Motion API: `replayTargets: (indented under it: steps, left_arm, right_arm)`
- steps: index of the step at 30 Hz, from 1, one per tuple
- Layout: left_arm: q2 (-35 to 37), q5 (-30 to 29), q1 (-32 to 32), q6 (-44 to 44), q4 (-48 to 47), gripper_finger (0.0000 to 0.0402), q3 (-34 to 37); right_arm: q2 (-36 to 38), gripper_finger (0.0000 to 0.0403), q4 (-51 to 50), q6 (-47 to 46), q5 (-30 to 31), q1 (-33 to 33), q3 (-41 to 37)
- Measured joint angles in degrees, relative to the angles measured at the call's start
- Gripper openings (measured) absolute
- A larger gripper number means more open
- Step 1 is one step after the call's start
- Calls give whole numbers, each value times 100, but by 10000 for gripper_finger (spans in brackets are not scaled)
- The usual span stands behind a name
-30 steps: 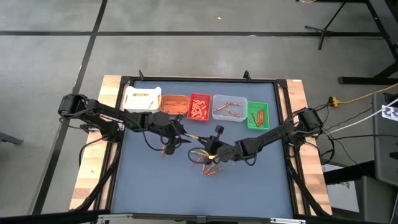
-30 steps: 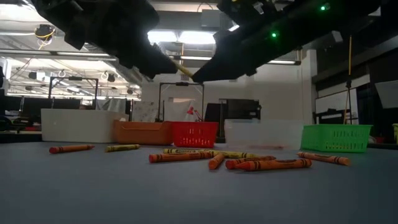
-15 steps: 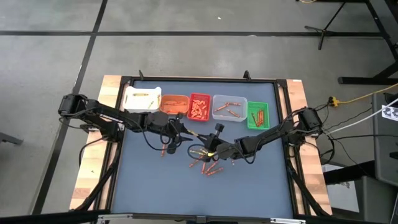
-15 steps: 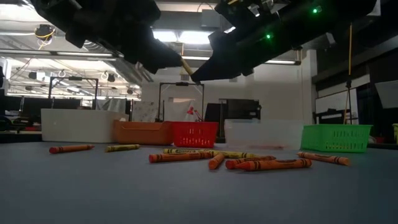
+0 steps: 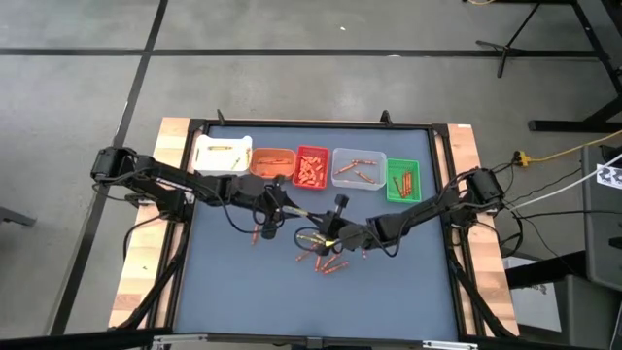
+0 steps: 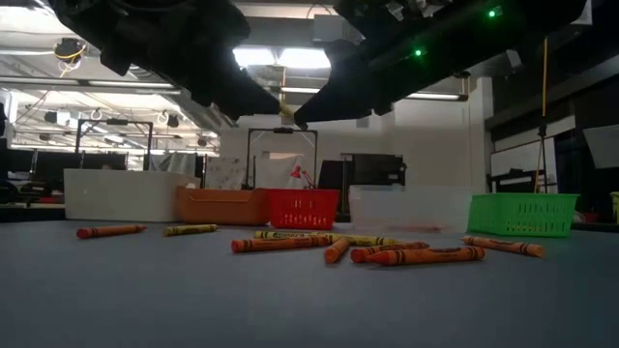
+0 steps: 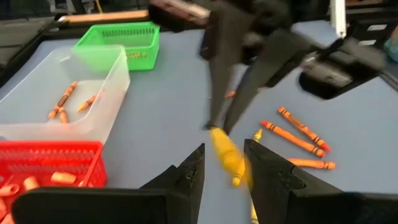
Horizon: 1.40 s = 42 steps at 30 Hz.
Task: Sort crayons
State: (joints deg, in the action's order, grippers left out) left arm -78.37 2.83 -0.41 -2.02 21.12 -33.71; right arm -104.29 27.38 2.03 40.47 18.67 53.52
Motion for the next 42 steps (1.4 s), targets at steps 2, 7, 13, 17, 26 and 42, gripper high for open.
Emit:
replayTargets:
  steps: [2, 7, 13, 17, 26, 42]
  left_arm:
    - [0, -59, 3, 5, -85, 96, 0]
    - [0, -368, -2, 7, -103, 96, 0]
    - [0, -354, -4, 1, -54, 96, 0]
    - [0, -354, -4, 15, -68, 96, 0]
    - [-2, -375, -4, 28, -505, 96, -2]
    - [-1218, -513, 7, -2, -305, 96, -7]
  right_arm:
    - [0, 13, 5, 0, 2, 5, 0]
    - [0, 13, 29, 0, 39, 10, 0]
    - [0, 13, 30, 0, -22, 7, 0]
    - [0, 13, 7, -3, -23, 7, 0]
    - [0, 14, -40, -3, -22, 5, 0]
    - [0, 14, -223, -7, -51, 5, 4]
